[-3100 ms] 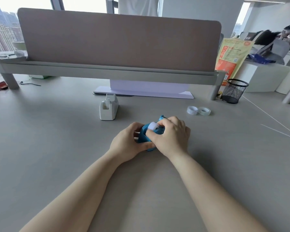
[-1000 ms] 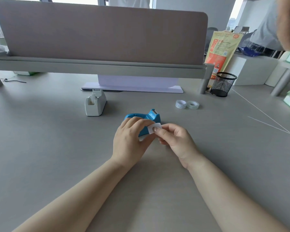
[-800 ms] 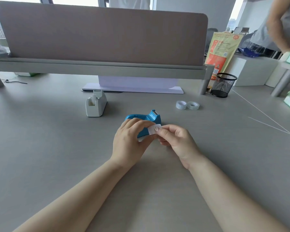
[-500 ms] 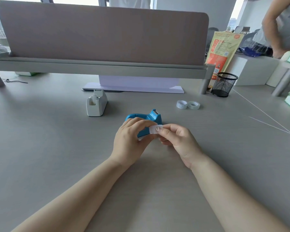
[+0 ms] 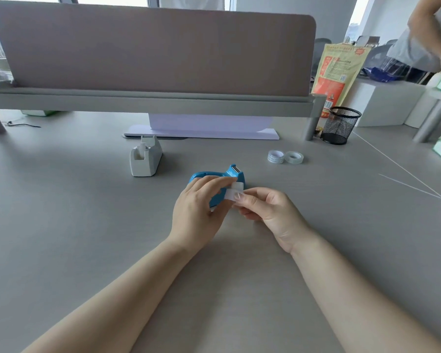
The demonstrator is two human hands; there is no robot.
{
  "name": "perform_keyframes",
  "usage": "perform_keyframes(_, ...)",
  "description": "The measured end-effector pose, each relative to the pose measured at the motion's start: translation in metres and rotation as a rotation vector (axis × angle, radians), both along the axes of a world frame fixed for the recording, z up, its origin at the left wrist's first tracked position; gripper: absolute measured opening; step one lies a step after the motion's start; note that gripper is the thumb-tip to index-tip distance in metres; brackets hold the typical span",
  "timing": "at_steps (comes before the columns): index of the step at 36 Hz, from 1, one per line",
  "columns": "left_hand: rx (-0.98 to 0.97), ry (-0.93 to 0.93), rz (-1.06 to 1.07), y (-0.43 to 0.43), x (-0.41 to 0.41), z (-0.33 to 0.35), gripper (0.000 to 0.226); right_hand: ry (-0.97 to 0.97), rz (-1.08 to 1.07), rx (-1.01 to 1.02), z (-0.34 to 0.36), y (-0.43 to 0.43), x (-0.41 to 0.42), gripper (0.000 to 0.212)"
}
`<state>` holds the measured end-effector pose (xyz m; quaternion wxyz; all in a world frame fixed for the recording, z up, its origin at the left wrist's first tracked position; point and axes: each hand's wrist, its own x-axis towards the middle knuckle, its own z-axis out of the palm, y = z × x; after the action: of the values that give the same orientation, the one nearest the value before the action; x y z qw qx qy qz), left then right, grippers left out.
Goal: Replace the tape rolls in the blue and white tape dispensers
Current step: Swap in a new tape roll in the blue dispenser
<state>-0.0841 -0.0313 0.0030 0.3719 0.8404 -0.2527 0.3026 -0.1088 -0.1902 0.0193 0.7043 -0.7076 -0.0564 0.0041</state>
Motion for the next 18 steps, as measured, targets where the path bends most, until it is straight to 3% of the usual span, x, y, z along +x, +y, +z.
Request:
perform_keyframes(3,-0.033,0.06,-0.059,0.0029,0.0017,-0.0001,0.039,0.009,-0.007,-0.011,0.0006,0.0005,-0.0003,0.045)
perform_keyframes(11,-0.13,0.173,-0.14,0.0032,-0.0053,0.0034,0.026,0.022,-0.04,0.052,-0.0009,-0.002,0.0032,0.036)
perform_keyframes(18,-0.157,0.243,-0.162,0.0069,-0.0038,0.0016,0.035,0.012,-0.047,0.027,-0.0046,-0.0033,0.0058,0.016)
